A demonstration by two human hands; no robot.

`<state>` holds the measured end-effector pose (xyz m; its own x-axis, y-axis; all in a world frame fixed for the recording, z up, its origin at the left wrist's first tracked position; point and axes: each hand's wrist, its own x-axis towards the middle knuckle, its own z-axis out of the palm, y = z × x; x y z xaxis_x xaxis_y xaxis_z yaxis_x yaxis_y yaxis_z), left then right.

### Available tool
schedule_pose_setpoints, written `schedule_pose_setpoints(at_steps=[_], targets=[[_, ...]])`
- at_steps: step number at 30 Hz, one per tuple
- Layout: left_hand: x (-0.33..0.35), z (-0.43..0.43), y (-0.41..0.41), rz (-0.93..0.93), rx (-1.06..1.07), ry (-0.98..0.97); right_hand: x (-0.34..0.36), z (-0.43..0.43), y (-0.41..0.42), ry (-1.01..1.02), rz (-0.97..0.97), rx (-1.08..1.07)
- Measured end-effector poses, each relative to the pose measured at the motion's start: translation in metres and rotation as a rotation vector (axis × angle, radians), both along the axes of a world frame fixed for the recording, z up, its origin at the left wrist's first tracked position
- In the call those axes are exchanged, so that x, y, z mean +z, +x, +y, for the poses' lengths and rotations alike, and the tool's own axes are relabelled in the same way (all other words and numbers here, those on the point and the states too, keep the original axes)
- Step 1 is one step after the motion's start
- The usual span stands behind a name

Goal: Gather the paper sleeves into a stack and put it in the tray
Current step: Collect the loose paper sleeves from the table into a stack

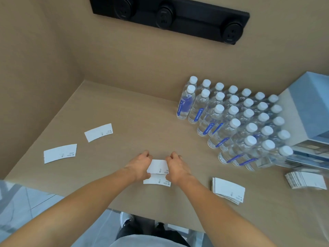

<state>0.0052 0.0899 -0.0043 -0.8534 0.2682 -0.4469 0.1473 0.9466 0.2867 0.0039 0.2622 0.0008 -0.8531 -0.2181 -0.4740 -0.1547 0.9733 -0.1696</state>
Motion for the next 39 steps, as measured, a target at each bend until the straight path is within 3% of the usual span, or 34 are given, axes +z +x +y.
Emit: schedule_pose_setpoints(at_steps=[13,27,35,39], targets=[[-0.016,0.002,0.029,0.016,-0.056,-0.083,-0.016,0.005,0.032,0.001,-0.04,-0.006],[-0.047,-0.003,0.032,0.005,-0.001,0.041,-0.035,0.007,0.034,-0.105,-0.076,-0.076],[-0.029,-0.032,0.027,-0.012,0.16,0.054,-0.026,0.003,0.017,-0.111,0.057,-0.091],[-0.015,-0.073,0.021,-0.017,0.334,0.053,-0.018,-0.031,-0.006,-0.134,0.024,-0.084]])
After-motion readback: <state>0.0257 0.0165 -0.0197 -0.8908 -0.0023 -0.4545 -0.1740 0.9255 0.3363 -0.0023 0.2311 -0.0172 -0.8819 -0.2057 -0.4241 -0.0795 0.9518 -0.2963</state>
